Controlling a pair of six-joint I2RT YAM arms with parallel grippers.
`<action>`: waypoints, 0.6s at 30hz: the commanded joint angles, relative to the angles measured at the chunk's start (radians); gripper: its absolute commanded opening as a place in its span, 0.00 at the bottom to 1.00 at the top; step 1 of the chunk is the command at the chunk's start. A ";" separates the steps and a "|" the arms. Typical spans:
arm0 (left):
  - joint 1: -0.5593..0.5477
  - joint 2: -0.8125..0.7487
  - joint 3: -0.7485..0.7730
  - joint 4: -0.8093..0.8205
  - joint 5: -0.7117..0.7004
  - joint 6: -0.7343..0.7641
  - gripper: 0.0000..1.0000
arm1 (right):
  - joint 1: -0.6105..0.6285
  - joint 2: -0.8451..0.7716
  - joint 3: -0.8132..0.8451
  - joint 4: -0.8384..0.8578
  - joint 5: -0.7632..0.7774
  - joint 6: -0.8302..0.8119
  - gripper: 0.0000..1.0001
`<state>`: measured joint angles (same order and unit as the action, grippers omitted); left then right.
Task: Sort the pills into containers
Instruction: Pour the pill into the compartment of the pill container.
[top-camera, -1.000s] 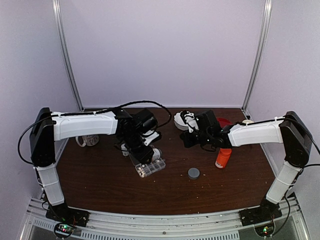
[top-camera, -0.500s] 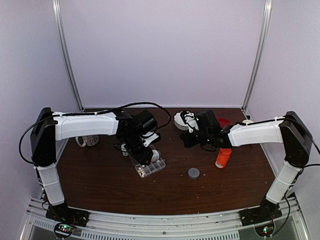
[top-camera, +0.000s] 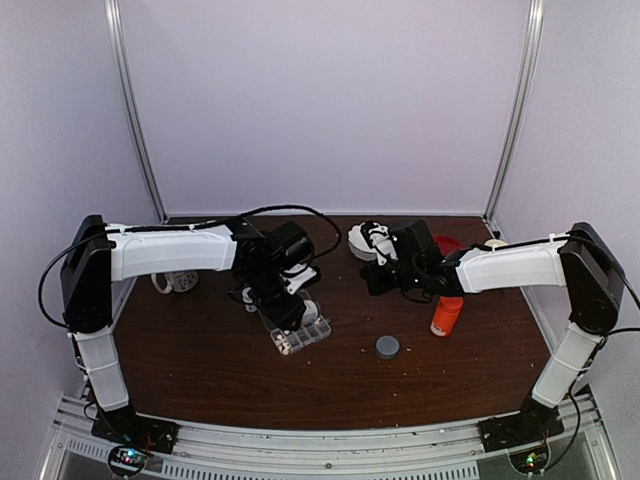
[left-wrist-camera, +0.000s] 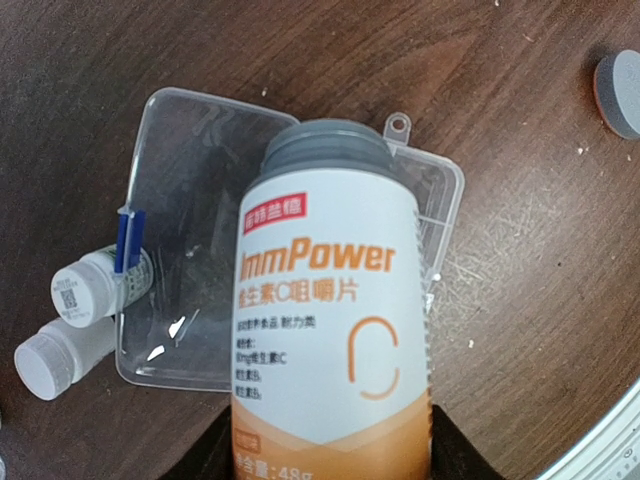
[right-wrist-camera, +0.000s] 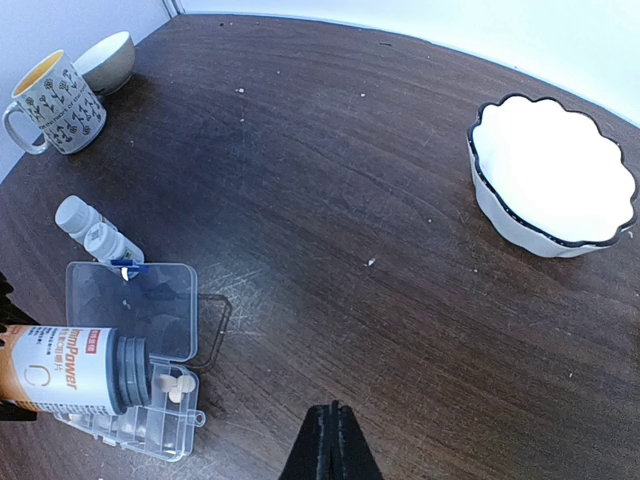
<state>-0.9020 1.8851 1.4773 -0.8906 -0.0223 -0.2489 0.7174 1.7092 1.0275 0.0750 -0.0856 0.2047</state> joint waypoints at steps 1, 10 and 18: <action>0.004 -0.033 -0.005 0.061 0.044 -0.003 0.00 | -0.003 0.006 0.024 -0.002 0.011 -0.016 0.00; 0.005 -0.009 -0.004 0.046 0.011 0.001 0.00 | -0.003 0.009 0.028 -0.001 0.003 -0.014 0.00; 0.006 -0.102 -0.124 0.162 0.019 -0.009 0.00 | -0.003 0.010 0.028 -0.001 0.004 -0.015 0.00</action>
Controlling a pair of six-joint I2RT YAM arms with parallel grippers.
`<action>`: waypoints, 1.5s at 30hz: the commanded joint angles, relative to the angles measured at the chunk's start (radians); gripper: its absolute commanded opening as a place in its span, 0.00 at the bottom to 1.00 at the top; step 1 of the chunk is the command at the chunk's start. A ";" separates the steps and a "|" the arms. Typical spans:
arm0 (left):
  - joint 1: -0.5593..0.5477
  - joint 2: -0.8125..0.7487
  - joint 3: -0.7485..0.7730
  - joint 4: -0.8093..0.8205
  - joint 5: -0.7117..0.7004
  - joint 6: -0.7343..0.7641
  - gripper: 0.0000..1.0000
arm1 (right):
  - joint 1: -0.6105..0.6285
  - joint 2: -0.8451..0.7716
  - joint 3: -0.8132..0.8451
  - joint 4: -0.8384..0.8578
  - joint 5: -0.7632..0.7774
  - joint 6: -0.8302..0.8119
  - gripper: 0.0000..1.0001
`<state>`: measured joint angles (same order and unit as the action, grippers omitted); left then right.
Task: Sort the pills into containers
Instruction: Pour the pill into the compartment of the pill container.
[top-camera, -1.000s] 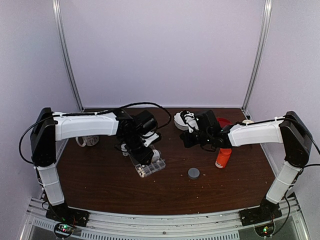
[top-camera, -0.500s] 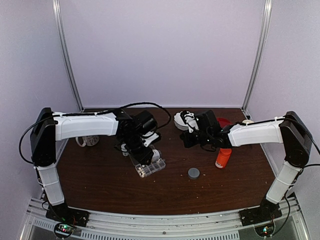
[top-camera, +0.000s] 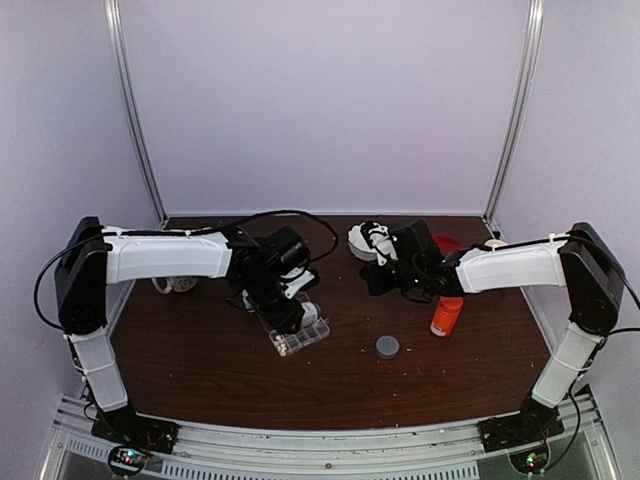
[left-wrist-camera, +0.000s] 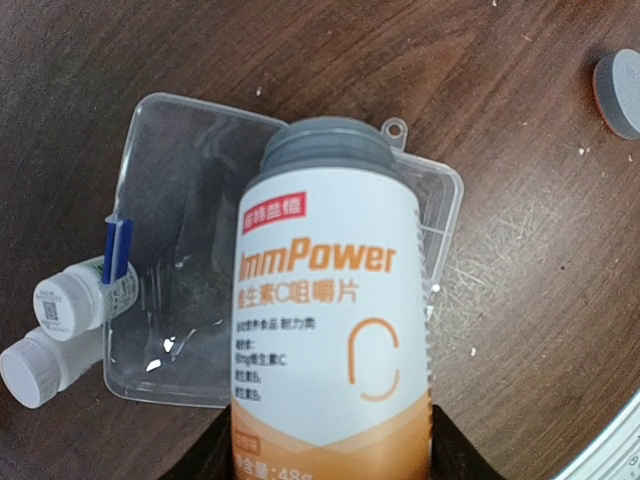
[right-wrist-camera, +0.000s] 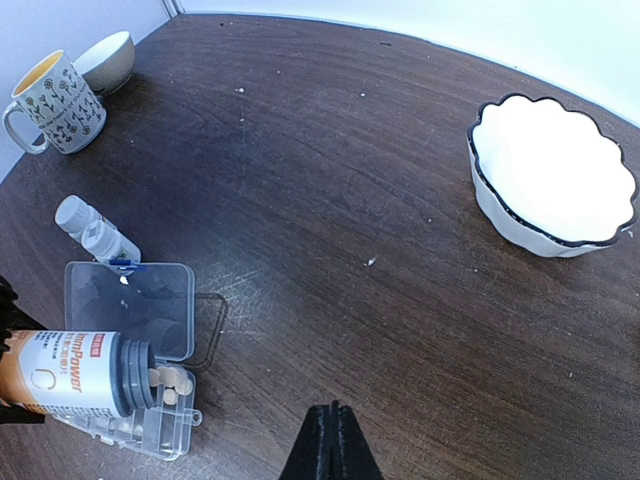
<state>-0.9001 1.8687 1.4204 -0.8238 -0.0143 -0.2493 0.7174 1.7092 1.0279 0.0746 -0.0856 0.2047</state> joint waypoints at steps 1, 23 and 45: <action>0.004 -0.101 -0.082 0.113 0.014 -0.009 0.00 | -0.003 0.011 0.029 -0.001 0.003 -0.015 0.00; -0.005 -0.471 -0.476 0.519 0.152 -0.048 0.00 | 0.002 0.020 0.032 0.022 -0.111 -0.036 0.00; -0.006 -0.679 -0.675 0.697 0.181 -0.119 0.00 | 0.005 -0.047 -0.034 0.076 -0.063 -0.064 0.00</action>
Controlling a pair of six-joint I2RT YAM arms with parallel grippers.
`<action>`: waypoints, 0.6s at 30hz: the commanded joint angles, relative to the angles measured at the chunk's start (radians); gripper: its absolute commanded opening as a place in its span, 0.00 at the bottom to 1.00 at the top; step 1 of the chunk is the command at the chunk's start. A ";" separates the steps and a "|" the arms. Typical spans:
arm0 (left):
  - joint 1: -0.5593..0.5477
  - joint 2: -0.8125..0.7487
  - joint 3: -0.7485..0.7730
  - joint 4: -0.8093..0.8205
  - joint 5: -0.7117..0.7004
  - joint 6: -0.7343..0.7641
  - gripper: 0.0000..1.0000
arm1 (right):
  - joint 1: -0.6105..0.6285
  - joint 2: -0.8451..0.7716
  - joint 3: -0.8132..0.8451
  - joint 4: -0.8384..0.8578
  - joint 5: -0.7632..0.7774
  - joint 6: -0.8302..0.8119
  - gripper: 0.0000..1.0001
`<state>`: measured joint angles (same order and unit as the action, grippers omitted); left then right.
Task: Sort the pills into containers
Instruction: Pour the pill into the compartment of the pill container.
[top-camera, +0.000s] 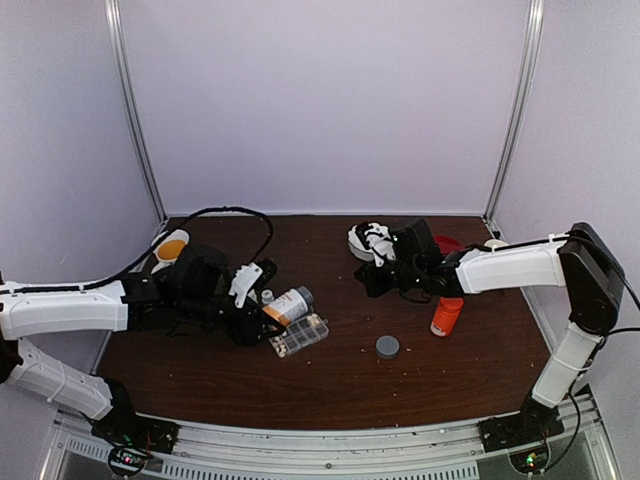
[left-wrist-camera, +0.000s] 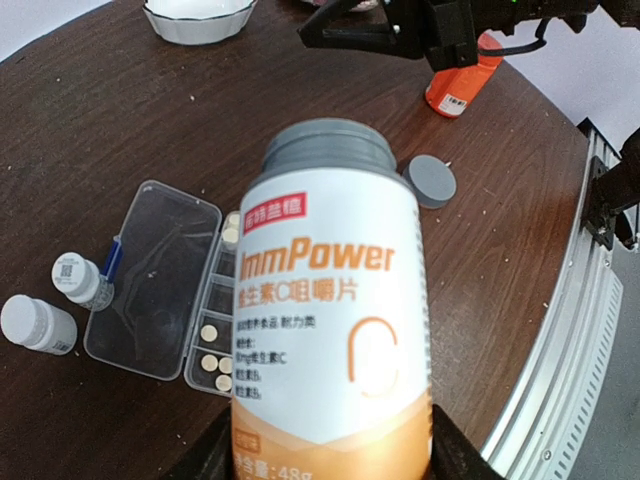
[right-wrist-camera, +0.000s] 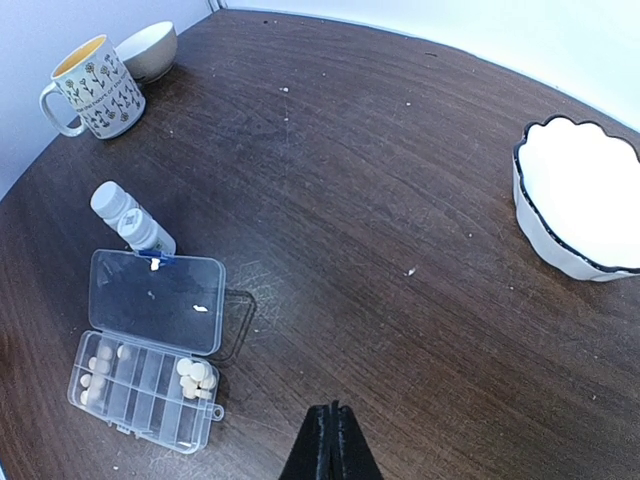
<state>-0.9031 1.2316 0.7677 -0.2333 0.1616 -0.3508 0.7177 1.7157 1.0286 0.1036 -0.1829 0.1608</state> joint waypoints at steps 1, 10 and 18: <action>-0.003 -0.049 -0.024 0.109 0.006 -0.016 0.00 | 0.005 -0.062 -0.044 0.052 0.044 -0.022 0.00; -0.003 -0.092 -0.065 0.139 -0.030 0.004 0.00 | 0.005 -0.123 -0.111 0.126 0.157 0.031 0.00; -0.003 -0.091 -0.079 0.134 -0.144 -0.008 0.00 | 0.021 -0.205 -0.226 0.237 0.534 0.209 0.00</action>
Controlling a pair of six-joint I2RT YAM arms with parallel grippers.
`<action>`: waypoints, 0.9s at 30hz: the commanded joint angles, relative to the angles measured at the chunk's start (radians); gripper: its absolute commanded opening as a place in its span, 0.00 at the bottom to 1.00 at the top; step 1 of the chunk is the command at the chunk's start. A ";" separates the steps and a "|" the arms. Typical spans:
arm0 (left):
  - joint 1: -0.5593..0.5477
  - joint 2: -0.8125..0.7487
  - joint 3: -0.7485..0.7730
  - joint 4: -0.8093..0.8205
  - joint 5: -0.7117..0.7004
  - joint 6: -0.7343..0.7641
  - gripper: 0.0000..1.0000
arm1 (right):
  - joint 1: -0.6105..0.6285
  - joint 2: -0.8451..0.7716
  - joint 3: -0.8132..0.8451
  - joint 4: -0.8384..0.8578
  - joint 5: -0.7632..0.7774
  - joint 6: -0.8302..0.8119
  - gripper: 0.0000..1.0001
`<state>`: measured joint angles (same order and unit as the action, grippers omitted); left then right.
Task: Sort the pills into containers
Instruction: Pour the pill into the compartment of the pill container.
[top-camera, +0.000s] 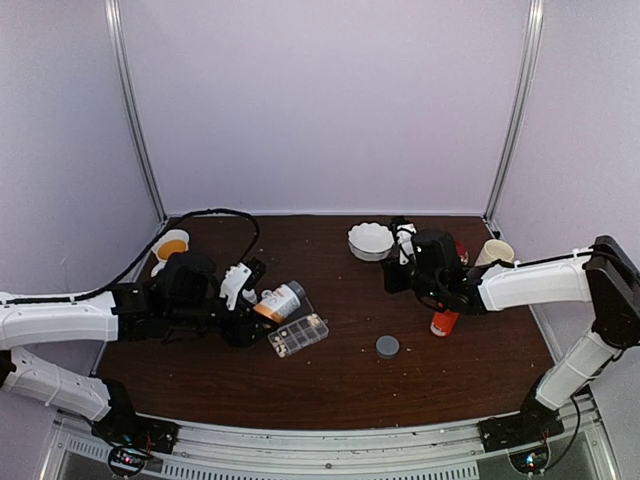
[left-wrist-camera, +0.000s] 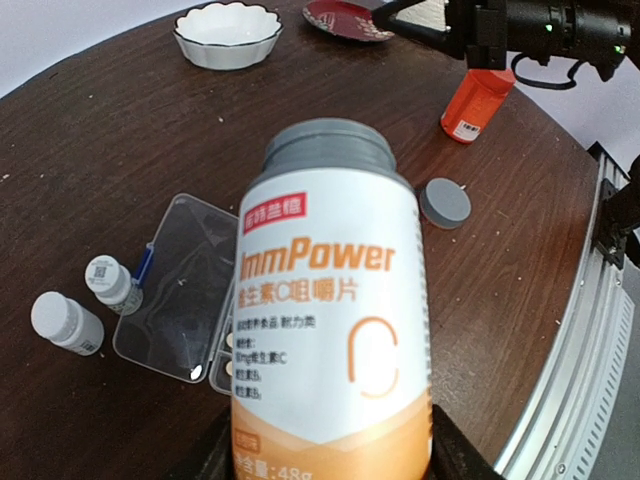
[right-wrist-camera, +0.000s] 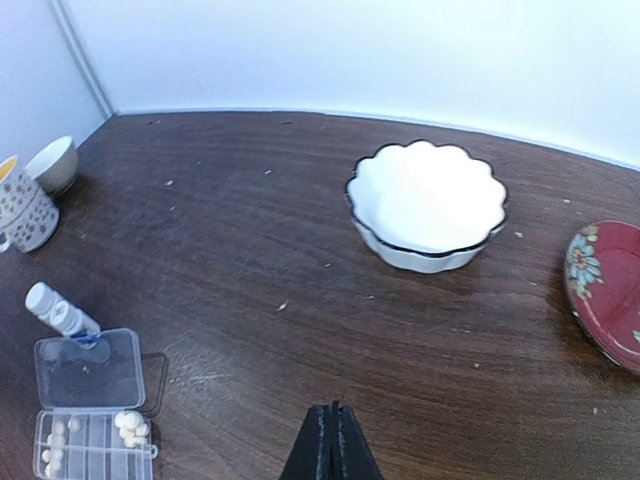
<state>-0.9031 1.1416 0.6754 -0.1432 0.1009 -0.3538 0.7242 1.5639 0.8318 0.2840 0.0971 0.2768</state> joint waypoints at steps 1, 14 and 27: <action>-0.003 0.008 0.029 0.021 -0.101 -0.004 0.00 | 0.014 -0.060 -0.036 0.056 0.283 0.100 0.00; -0.003 0.032 -0.015 0.214 0.010 0.011 0.00 | 0.014 -0.093 -0.075 0.113 0.080 -0.032 0.00; -0.004 0.068 0.035 0.135 0.090 0.045 0.00 | 0.014 -0.093 -0.056 0.083 0.039 -0.076 0.00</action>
<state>-0.9035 1.2068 0.6903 -0.0536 0.1757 -0.3389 0.7338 1.4830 0.7643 0.3630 0.1337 0.2279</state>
